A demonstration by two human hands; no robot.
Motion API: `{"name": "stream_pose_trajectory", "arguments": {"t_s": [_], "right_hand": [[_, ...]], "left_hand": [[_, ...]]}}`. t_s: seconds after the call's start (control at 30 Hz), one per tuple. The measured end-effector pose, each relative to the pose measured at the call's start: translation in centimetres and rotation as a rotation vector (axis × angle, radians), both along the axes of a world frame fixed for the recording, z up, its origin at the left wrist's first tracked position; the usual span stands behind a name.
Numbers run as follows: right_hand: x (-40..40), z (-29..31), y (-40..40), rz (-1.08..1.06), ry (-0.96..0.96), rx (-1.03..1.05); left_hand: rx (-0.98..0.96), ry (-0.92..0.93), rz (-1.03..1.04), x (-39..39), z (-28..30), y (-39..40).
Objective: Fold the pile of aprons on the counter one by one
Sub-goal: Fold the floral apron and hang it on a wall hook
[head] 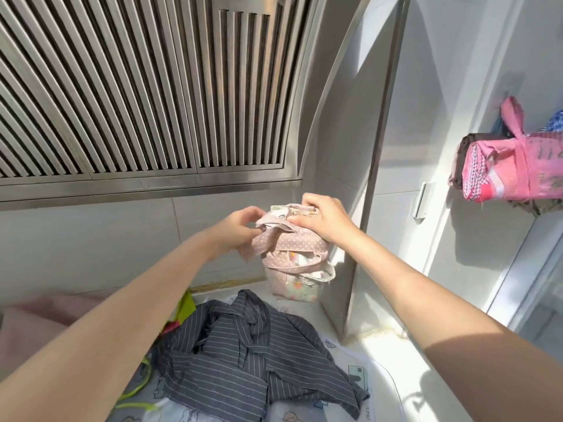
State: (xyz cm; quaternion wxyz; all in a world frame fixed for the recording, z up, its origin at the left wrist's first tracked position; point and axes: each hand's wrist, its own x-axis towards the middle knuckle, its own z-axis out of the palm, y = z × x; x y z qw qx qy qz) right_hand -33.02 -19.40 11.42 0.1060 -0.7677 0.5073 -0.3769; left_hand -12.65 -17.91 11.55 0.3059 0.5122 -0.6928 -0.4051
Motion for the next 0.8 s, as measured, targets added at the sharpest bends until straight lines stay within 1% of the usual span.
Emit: {"name": "stream_pose_trajectory", "arguments": {"t_s": [0.03,0.07,0.13,0.17,0.2,0.27,0.3,0.33,0.37,0.4,0.43,0.47,0.5,0.6,0.7,0.73,0.8], "right_hand": [[0.5,0.7,-0.2,-0.005,-0.039,-0.003],[0.7,1.3,-0.4,-0.011,-0.073,0.009],[0.8,1.8,-0.6,-0.014,-0.114,0.064],[0.8,1.9,-0.8,-0.022,-0.136,0.105],[1.0,1.8,-1.0,-0.027,-0.172,0.158],[1.5,1.5,-1.4,-0.04,-0.265,0.272],[1.8,1.5,-1.5,-0.05,-0.285,0.318],[2.0,1.4,-1.6,-0.06,-0.286,0.346],[2.3,1.5,-1.6,-0.069,-0.275,0.363],[2.5,1.5,-1.7,-0.078,-0.264,0.378],[2.6,1.6,-1.6,-0.092,-0.257,0.392],[2.7,1.7,-1.5,-0.113,-0.241,0.397],[2.7,1.8,-1.4,-0.146,-0.201,0.391],[2.5,1.8,-1.0,-0.243,-0.056,0.36],[2.9,1.3,-0.7,-0.304,0.0,0.334],[3.3,1.3,-0.7,-0.324,0.016,0.31],[4.1,1.6,-0.4,-0.355,0.052,0.237]], "left_hand": [[-0.12,0.01,0.036,-0.4,0.1,-0.4],[-0.187,0.046,0.074,-0.4,0.3,-0.6],[-0.278,0.111,0.076,0.1,0.3,-1.1],[-0.35,0.085,0.077,0.2,0.2,-1.4],[-0.446,0.013,0.108,0.2,0.0,-1.5],[-0.627,-0.128,0.222,0.2,-0.2,-1.6],[-0.658,-0.141,0.268,0.0,-0.4,-1.5],[-0.638,-0.092,0.284,-0.1,-0.5,-1.6],[-0.54,0.047,0.285,-0.2,-0.5,-1.4],[-0.403,0.233,0.272,-0.3,-0.5,-1.1],[-0.271,0.381,0.256,-0.5,-0.4,-0.8],[-0.183,0.461,0.231,-0.6,-0.3,-0.6],[-0.165,0.429,0.198,-0.6,-0.2,-0.5],[-0.236,0.087,0.086,-0.8,0.0,0.5],[-0.317,-0.218,0.073,-1.4,-0.3,0.0],[-0.341,-0.255,0.08,-1.8,-0.2,0.0],[-0.402,-0.256,0.089,-2.3,-0.1,-0.1]]}}
